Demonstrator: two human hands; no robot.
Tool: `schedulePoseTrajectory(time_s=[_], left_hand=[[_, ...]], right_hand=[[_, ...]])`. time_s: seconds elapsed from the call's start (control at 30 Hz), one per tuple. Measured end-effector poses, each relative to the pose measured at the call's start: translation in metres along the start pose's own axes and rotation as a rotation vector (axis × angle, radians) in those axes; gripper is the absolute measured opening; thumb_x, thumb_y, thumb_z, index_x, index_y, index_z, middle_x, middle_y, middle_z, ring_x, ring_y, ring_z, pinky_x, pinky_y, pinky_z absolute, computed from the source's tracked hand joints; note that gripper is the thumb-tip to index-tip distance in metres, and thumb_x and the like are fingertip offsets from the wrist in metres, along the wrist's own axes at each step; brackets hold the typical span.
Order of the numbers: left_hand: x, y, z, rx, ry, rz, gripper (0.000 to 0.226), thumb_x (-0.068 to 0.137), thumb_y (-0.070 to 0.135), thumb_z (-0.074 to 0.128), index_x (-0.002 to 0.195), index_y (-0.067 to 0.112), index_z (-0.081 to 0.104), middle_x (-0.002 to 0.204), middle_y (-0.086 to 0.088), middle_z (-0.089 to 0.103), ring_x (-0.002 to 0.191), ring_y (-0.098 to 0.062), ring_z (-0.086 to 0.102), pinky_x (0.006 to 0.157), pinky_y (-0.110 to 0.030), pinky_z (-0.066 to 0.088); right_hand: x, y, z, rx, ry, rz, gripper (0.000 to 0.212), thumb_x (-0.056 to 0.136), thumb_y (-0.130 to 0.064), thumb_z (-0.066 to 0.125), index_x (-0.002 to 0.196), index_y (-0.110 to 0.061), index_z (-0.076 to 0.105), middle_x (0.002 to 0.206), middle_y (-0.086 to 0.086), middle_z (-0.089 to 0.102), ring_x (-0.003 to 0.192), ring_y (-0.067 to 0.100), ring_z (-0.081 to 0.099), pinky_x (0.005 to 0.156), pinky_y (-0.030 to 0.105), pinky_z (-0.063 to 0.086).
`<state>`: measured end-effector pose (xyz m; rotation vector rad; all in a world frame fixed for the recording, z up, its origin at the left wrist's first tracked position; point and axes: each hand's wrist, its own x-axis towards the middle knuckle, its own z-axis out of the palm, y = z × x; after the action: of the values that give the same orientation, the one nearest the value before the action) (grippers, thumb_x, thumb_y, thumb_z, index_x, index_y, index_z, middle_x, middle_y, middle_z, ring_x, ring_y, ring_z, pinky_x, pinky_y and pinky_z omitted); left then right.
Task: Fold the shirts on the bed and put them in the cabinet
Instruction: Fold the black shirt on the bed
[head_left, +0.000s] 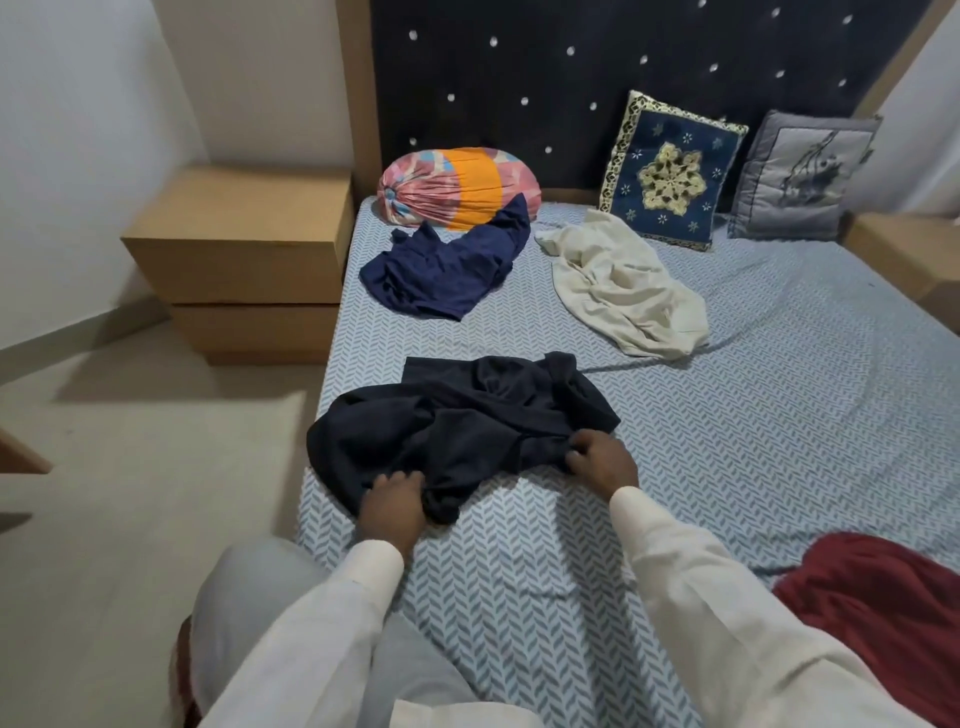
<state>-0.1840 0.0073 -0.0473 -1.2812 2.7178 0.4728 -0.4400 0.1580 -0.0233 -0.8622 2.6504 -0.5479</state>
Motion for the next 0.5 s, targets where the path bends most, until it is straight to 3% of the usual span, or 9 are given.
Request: schedulePoseTrajectory(time_s=[0.1, 0.17, 0.27, 0.33, 0.4, 0.5], left_hand=[[0.017, -0.021, -0.026, -0.45, 0.27, -0.042, 0.038, 0.082, -0.003, 0.044, 0.11, 0.012, 0.066, 0.108, -0.018, 0.059, 0.105, -0.037, 0.055, 0.094, -0.04, 0.044], [0.022, -0.027, -0.061, -0.699, 0.477, -0.069, 0.044, 0.081, -0.01, 0.041, 0.11, 0.011, 0.066, 0.11, -0.014, 0.06, 0.106, -0.027, 0.055, 0.097, -0.03, 0.039], [0.028, -0.021, -0.111, -0.981, 0.46, -0.063, 0.046, 0.084, -0.005, 0.035, 0.112, 0.018, 0.063, 0.111, 0.003, 0.061, 0.101, -0.012, 0.053, 0.089, -0.024, 0.039], [0.035, -0.021, -0.119, -1.002, 0.414, -0.088, 0.041, 0.085, -0.001, 0.035, 0.109, 0.019, 0.061, 0.108, 0.001, 0.061, 0.099, -0.016, 0.055, 0.086, -0.027, 0.042], [0.041, -0.03, -0.108, -0.826, 0.426, -0.201, 0.036, 0.088, 0.007, 0.037, 0.11, 0.018, 0.063, 0.114, -0.013, 0.058, 0.105, -0.033, 0.054, 0.093, -0.035, 0.044], [0.034, -0.046, -0.076, -0.694, 0.402, -0.463, 0.03, 0.094, 0.016, 0.039, 0.111, 0.013, 0.063, 0.12, -0.024, 0.057, 0.107, -0.043, 0.053, 0.092, -0.04, 0.043]], right_hand=[[0.008, -0.001, -0.045, 0.271, 0.27, 0.073, 0.024, 0.084, -0.031, 0.049, 0.076, -0.015, 0.064, 0.09, 0.016, 0.069, 0.085, 0.034, 0.062, 0.068, 0.03, 0.036], [0.015, 0.0, -0.08, 0.322, 0.501, 0.184, 0.029, 0.088, -0.03, 0.044, 0.082, -0.009, 0.063, 0.098, 0.023, 0.067, 0.087, 0.038, 0.059, 0.07, 0.035, 0.037], [0.028, 0.009, -0.112, 0.284, 0.698, 0.258, 0.023, 0.089, -0.028, 0.048, 0.101, -0.016, 0.063, 0.106, 0.019, 0.067, 0.099, 0.04, 0.06, 0.079, 0.04, 0.044], [0.031, 0.015, -0.112, 0.213, 0.747, 0.221, 0.029, 0.085, -0.027, 0.052, 0.112, -0.016, 0.058, 0.113, 0.016, 0.062, 0.108, 0.039, 0.056, 0.085, 0.045, 0.044], [0.027, 0.021, -0.098, 0.171, 0.742, 0.161, 0.032, 0.082, -0.023, 0.056, 0.113, -0.015, 0.056, 0.111, 0.013, 0.059, 0.108, 0.036, 0.054, 0.085, 0.045, 0.044], [0.008, 0.025, -0.063, 0.268, 0.434, 0.08, 0.014, 0.078, -0.025, 0.061, 0.092, -0.022, 0.06, 0.086, 0.001, 0.065, 0.087, 0.028, 0.062, 0.077, 0.037, 0.048]])
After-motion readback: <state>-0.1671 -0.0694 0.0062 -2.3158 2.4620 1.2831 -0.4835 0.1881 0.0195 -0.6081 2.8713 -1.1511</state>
